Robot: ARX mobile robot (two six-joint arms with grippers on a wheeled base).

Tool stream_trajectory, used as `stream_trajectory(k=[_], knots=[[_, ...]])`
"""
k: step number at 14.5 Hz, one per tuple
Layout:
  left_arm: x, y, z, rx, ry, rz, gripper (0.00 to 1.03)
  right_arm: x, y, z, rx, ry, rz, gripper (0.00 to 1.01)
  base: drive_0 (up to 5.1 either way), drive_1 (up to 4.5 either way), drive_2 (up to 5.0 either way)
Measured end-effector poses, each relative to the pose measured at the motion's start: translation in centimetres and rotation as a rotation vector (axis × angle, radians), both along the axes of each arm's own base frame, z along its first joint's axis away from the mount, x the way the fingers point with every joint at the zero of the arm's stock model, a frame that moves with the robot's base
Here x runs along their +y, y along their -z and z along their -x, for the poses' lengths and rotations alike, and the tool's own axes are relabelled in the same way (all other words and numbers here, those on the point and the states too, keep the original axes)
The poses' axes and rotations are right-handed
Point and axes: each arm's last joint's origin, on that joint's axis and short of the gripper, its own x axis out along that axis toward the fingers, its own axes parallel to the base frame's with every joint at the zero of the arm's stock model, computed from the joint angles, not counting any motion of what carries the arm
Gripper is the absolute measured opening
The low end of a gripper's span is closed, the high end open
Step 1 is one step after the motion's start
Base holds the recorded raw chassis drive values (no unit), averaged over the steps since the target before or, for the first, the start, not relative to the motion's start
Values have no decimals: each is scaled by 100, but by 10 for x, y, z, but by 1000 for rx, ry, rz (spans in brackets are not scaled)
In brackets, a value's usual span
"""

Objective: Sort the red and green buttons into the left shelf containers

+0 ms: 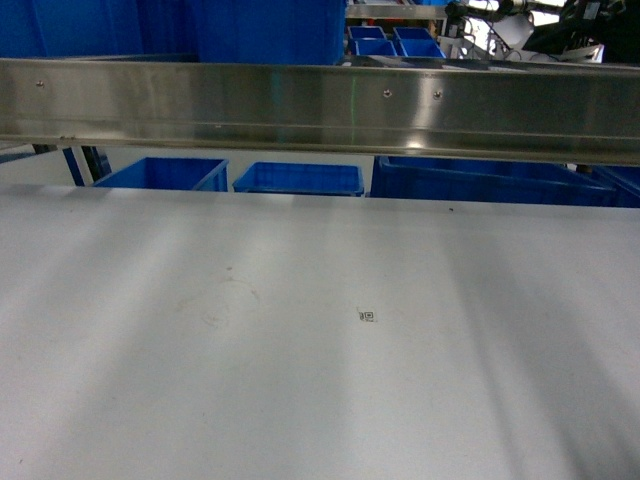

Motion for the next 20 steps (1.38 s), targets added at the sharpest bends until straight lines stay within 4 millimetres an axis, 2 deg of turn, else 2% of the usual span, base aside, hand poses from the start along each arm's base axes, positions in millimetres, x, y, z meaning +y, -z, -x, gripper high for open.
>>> stream_trajectory(k=[5,20], knots=[[0,0,-1,-4,8,-2,32,0,0,0,0,0,0,30,0,0,0],[1,0,-1,-1,9,-3,32,-1,0,0,0,5,0,30,-492,253,253]])
